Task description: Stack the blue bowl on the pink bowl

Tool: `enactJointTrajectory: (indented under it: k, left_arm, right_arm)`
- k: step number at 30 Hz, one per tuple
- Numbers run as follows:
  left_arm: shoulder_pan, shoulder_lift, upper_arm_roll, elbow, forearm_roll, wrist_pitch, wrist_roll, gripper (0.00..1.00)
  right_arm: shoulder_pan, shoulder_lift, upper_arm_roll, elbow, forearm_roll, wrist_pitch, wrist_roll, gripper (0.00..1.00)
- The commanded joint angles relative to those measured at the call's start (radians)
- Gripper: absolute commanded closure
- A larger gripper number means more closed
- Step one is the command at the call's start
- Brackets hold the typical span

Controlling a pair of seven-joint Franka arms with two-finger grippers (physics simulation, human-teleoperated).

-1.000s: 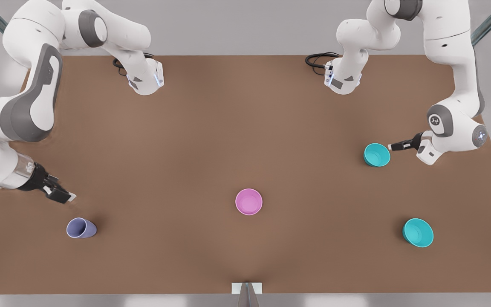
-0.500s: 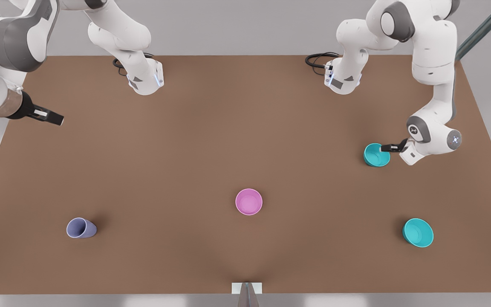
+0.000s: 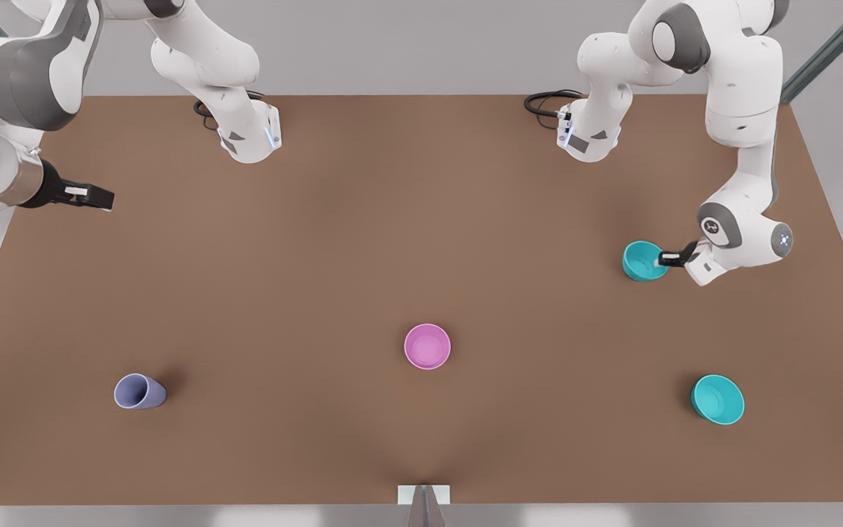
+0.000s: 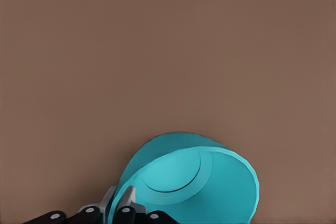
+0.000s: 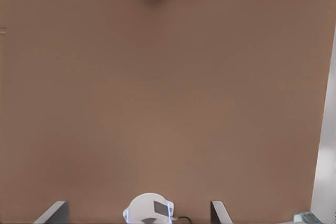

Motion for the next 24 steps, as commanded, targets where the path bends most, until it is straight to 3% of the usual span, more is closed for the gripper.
enactJointTrajectory:
  k: [1,4,5,7,9,11,14,17,18,24]
  left_arm:
    - [-0.003,-0.027,-0.003,0.033,-0.004,-0.125,0.021,0.79]
    - [-0.112,-0.113,-0.081,0.134,0.033,-0.275,-0.354,0.79]
    - [-0.121,-0.092,-0.204,0.245,0.065,-0.338,-0.546,0.79]
    - [-0.121,0.007,-0.325,0.457,0.079,-0.441,-0.764,0.79]
    - [-0.211,0.16,-0.337,0.696,0.125,-0.528,-0.927,0.79]
    - [-0.267,0.281,-0.339,0.887,0.114,-0.53,-1.062,0.79]
    - [-0.304,0.47,-0.428,1.171,0.111,-0.476,-1.245,0.79]
    - [-0.316,0.522,-0.48,1.205,0.111,-0.295,-1.343,0.79]
    - [-0.316,0.563,-0.5,1.264,0.11,-0.294,-1.35,0.79]
    - [-0.342,0.597,-0.509,1.267,0.11,-0.228,-1.4,0.79]
  right_arm:
    - [0.0,0.001,0.001,0.001,0.0,-0.005,-0.122,0.0]
    - [0.0,0.001,-0.001,0.001,0.0,-0.007,-0.122,0.0]
    - [0.0,0.001,-0.001,0.001,0.0,-0.007,-0.122,0.0]
    - [0.0,0.001,-0.001,0.0,0.0,-0.007,-0.122,0.0]
    - [0.0,0.002,-0.001,0.0,0.0,-0.007,-0.122,0.0]
    - [0.0,0.002,-0.001,0.0,0.0,-0.007,-0.122,0.0]
    - [0.0,0.002,-0.001,0.0,0.0,-0.005,-0.122,0.0]
    - [0.0,0.002,-0.001,0.0,0.0,-0.005,-0.122,0.0]
    - [0.0,0.002,-0.001,0.0,0.0,-0.005,-0.122,0.0]
    - [0.001,0.012,-0.002,0.003,0.0,-0.007,-0.122,0.0]
